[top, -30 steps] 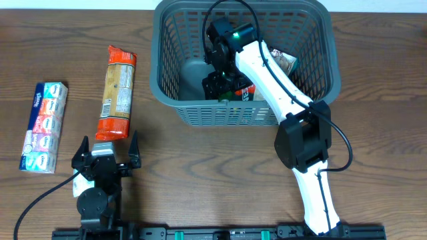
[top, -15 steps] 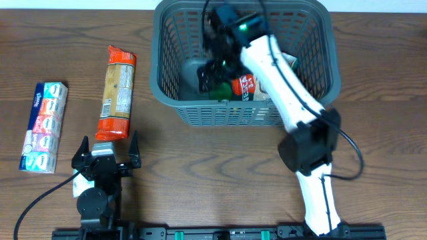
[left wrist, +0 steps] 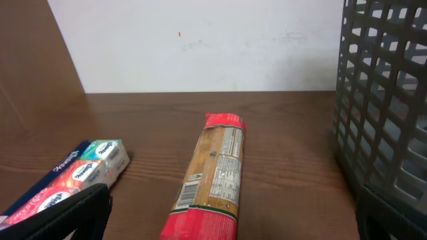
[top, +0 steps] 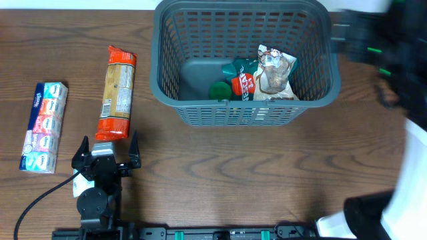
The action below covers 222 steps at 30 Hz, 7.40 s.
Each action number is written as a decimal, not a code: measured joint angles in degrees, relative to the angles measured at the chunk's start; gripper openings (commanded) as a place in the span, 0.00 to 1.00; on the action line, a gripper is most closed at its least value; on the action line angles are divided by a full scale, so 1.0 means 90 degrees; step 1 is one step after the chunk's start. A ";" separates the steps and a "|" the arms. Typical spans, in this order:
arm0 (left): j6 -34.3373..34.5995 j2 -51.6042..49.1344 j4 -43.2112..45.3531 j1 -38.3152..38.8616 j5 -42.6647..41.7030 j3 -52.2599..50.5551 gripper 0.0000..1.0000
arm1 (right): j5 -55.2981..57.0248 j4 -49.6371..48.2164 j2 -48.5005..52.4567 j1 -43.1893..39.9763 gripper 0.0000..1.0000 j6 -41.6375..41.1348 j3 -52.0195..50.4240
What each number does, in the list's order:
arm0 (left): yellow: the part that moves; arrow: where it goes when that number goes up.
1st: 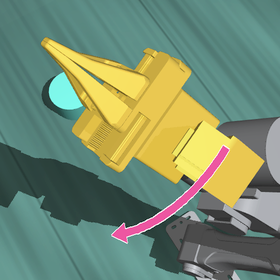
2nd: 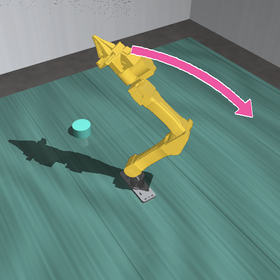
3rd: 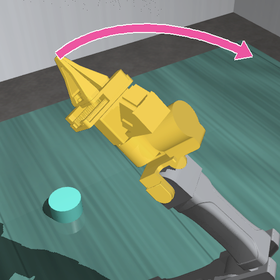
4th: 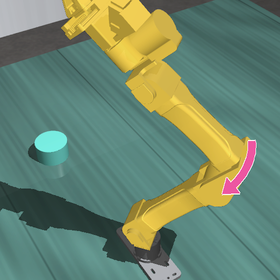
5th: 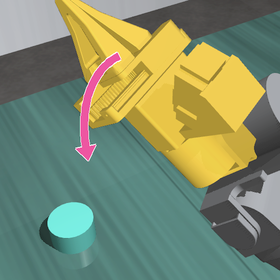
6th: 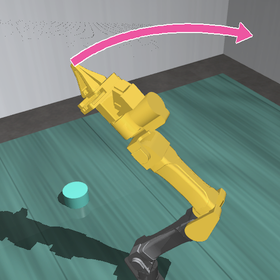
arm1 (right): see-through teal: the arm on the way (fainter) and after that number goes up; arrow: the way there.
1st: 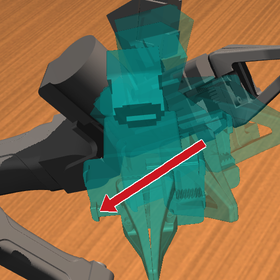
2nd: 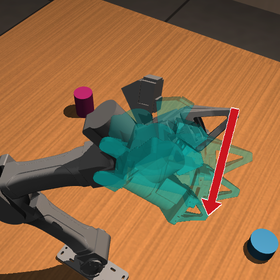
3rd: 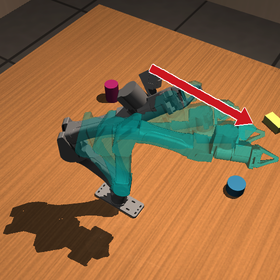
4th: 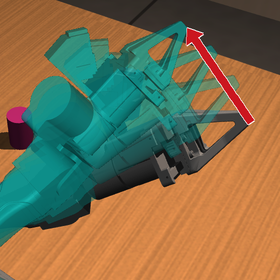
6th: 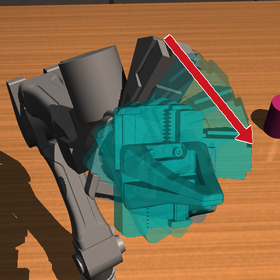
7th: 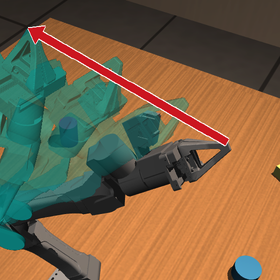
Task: Pack container
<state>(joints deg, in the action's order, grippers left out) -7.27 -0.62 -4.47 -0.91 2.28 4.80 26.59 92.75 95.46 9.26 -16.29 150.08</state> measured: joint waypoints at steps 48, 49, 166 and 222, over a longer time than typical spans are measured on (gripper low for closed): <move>0.0542 -0.1292 -0.0653 0.0000 -0.0260 0.1379 0.99 | 0.1037 0.0364 -0.0828 -0.2633 0.99 -0.1710 -0.0024; 0.0554 -0.1770 -0.0787 0.0000 -0.0260 0.1902 0.98 | 0.1035 0.0362 -0.0828 -0.2633 0.99 -0.1712 -0.0024; -0.2739 -1.0550 -0.4209 0.2662 -0.3747 1.2189 0.06 | 0.1020 0.0364 -0.0826 -0.2633 0.99 -0.1751 -0.0029; -0.0726 -1.0790 -0.6669 0.2181 0.0189 1.4226 0.99 | 0.1020 0.0364 -0.0826 -0.2633 0.99 -0.1751 -0.0029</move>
<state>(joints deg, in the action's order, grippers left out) -13.80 -97.73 -64.49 18.72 3.99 132.84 35.77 96.03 88.03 -14.44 -32.05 149.82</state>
